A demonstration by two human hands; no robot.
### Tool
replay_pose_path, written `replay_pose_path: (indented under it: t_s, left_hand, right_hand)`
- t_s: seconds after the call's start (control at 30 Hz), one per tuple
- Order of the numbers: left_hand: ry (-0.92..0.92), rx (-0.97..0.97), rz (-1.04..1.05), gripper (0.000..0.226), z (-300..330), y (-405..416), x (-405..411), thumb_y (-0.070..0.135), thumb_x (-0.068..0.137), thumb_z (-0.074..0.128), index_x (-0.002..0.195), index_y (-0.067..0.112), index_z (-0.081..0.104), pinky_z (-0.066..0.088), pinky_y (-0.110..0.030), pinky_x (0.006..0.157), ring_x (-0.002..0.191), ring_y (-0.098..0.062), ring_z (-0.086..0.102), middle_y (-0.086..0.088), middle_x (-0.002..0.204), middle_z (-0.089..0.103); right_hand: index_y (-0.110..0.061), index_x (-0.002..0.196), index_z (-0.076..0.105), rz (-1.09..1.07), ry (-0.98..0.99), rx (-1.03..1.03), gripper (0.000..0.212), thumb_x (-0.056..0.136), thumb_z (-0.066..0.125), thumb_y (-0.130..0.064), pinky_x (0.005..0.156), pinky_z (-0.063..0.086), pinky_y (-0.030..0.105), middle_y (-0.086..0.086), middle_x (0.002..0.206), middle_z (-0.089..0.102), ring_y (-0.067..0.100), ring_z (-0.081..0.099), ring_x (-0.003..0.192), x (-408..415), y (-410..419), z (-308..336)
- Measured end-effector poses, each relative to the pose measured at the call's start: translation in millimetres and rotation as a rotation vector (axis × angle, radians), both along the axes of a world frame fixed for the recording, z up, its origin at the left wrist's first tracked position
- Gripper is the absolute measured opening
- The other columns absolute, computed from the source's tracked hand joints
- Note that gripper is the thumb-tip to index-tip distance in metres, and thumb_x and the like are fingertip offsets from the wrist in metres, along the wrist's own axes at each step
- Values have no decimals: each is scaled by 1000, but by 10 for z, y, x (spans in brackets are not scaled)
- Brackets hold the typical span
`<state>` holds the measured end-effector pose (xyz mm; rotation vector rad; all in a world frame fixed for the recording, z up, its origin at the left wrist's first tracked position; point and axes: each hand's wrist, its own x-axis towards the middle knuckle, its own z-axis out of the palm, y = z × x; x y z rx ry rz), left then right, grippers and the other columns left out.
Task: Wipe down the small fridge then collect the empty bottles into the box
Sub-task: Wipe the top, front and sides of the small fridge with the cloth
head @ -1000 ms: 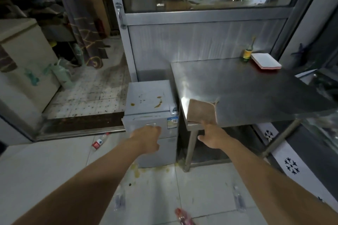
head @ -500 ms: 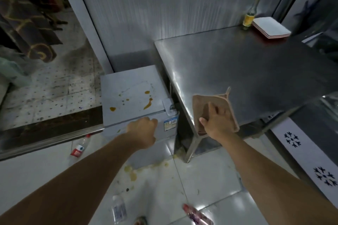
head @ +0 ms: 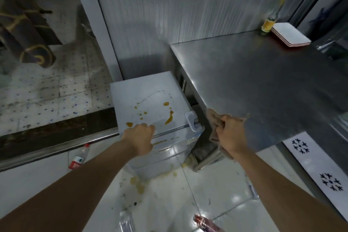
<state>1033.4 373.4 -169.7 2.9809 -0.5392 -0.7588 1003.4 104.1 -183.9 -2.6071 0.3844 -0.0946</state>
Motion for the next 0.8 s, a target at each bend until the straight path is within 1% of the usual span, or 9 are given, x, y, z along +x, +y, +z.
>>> replay_pose_path:
  t_s: [0.03,0.1,0.3,0.43,0.57,0.63,0.7,0.73,0.8]
  left_hand:
    - [2,-2,8,44,-4,51,30,30,87,55,127,16,43,45,-38,89,114,-27,50,-9,123,49]
    - [9,0,20,44,-40,131,89,29,87,55,128,16,43,46,-38,90,114,-27,50,-9,123,49]
    - [-25,1,34,47,-230,300,334,30,88,55,131,16,41,46,-38,91,113,-26,51,-8,126,49]
    - [-55,-19,66,44,-411,335,524,26,86,57,127,13,46,46,-38,90,111,-25,52,-8,123,52]
    - [-55,-44,89,43,-636,291,750,18,86,54,128,15,45,41,-36,94,117,-25,45,-6,129,49]
    - [-64,-54,94,47,-747,244,890,17,86,55,132,16,42,38,-36,97,122,-24,41,-6,134,46]
    - [-96,-70,93,50,-854,194,1033,15,86,55,134,17,41,34,-37,98,125,-24,38,-5,137,43]
    - [-112,-79,83,52,-903,166,1101,13,85,55,135,18,40,32,-37,99,128,-23,36,-4,140,41]
    - [-135,-94,43,58,-998,103,1240,11,84,54,138,20,37,26,-37,103,134,-22,28,-3,147,33]
  right_hand:
    - [-8,90,62,18,-5,3,7,91,55,-10,67,51,25,10,90,64,18,61,74,72,94,32]
    - [-5,107,60,43,-46,32,17,91,53,-8,74,50,26,11,101,60,21,60,83,236,326,71]
    - [-2,102,61,100,-69,-78,15,91,53,-9,69,46,23,13,101,61,20,59,82,829,805,-16]
    - [-2,105,63,189,-128,-99,20,88,60,-12,90,51,36,15,113,59,28,58,104,1127,916,-273]
    - [-6,123,54,254,114,-132,37,96,49,-31,93,48,39,15,135,41,27,51,113,1175,971,-770]
    - [-9,140,34,336,171,-225,52,97,41,-38,105,38,41,18,144,29,30,37,127,1172,954,-1000]
    - [-20,151,10,488,230,-311,62,99,34,-40,117,16,48,18,156,9,37,10,143,1164,928,-1183]
    - [-24,152,3,545,253,-346,61,99,30,-41,118,7,49,16,158,1,35,1,145,1156,927,-1262]
    - [-25,152,1,561,263,-398,59,98,20,-43,117,3,50,16,159,-3,35,-4,146,1179,940,-1370]
